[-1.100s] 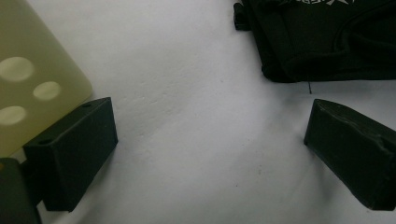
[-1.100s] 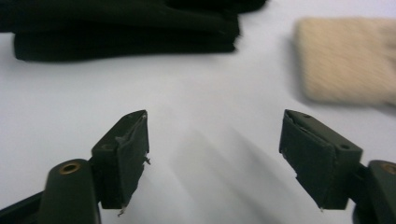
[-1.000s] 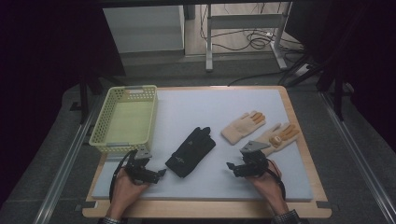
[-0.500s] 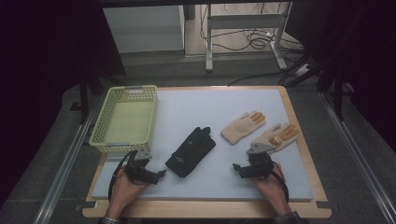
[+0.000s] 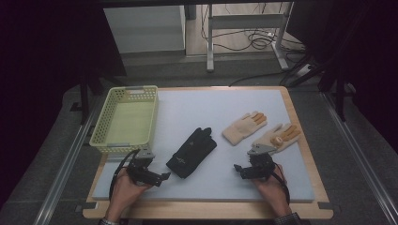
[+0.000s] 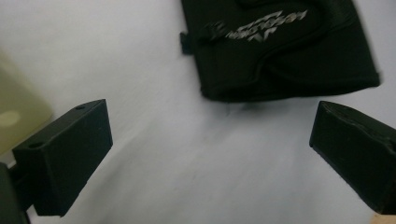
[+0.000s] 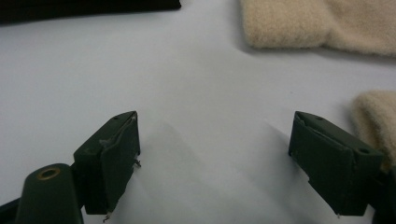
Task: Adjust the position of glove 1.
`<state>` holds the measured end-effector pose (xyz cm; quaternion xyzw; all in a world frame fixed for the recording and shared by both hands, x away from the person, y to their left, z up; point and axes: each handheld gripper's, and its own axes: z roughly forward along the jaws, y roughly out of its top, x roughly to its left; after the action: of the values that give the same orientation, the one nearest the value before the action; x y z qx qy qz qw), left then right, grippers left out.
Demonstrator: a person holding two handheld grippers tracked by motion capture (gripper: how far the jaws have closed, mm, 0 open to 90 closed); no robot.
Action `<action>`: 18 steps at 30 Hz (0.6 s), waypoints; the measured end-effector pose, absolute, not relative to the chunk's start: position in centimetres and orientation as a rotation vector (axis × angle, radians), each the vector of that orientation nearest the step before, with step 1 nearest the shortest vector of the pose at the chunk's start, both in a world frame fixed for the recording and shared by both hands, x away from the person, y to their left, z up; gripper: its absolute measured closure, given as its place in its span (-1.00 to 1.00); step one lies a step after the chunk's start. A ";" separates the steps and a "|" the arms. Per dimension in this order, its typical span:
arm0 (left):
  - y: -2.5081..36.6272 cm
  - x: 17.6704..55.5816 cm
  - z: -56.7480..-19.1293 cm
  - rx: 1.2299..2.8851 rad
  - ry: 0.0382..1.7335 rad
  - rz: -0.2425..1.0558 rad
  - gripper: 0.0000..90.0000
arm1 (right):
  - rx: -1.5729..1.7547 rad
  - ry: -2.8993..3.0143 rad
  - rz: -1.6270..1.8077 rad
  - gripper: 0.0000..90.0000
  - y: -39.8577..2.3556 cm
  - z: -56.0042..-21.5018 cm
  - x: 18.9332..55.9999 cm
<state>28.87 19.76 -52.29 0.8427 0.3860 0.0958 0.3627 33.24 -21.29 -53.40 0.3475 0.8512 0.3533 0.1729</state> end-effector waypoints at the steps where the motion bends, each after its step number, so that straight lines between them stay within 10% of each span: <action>1: 19.5 29.0 -52.0 2.171 0.989 0.247 -1.00 | 0.986 2.414 1.002 -0.64 -21.3 -53.4 33.2; 18: 12.3 33.0 -49.9 2.242 0.941 0.256 -1.00 | 0.988 2.410 1.000 -0.65 -21.3 -53.4 33.2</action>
<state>33.03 12.34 -49.88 0.8618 0.3619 0.0984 0.3415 33.22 -21.28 -53.42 0.3485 0.8506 0.3528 0.1749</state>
